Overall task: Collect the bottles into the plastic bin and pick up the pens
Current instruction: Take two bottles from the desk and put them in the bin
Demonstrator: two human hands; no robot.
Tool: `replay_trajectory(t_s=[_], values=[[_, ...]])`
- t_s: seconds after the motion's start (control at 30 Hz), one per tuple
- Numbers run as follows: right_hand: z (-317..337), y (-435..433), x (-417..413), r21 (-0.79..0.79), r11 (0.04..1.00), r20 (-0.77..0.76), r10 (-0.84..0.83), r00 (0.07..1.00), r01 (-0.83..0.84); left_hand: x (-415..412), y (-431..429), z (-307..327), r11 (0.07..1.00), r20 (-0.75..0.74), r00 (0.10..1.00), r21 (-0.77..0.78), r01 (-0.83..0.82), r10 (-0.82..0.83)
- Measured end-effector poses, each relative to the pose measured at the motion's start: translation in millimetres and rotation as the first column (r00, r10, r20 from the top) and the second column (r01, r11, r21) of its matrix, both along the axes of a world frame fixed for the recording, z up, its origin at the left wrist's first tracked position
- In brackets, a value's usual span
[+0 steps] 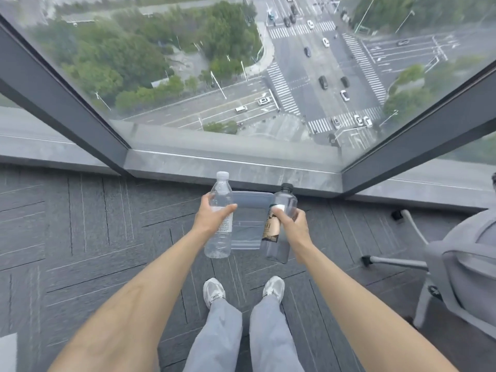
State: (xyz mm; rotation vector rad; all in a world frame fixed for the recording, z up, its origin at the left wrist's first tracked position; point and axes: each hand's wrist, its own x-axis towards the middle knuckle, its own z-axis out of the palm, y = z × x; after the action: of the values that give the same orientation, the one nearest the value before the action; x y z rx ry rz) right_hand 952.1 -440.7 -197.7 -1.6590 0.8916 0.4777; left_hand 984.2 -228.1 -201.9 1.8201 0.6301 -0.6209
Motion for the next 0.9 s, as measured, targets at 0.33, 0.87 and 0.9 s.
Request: replay_trajectory(t_s=[0.33,0.87,0.9], values=[[-132.2,-3.6,42.9,-0.064,0.991,-0.183,0.102,0.978,-0.115,28.9,-11.2,-119.1,0.995,-0.104,0.994,0.092,0.039,-0.029],[-219.6,-9.4,45.6,-0.213,0.946,-0.194,0.204,0.96,-0.244,18.6,-18.2,-202.2,0.993,-0.152,0.988,0.117,0.026,-0.008],[-218.4,-9.0,39.9,-0.202,0.95,-0.188,0.203,0.961,-0.24,17.1,-19.9,-201.0,0.993,-0.155,0.988,0.116,0.023,-0.005]])
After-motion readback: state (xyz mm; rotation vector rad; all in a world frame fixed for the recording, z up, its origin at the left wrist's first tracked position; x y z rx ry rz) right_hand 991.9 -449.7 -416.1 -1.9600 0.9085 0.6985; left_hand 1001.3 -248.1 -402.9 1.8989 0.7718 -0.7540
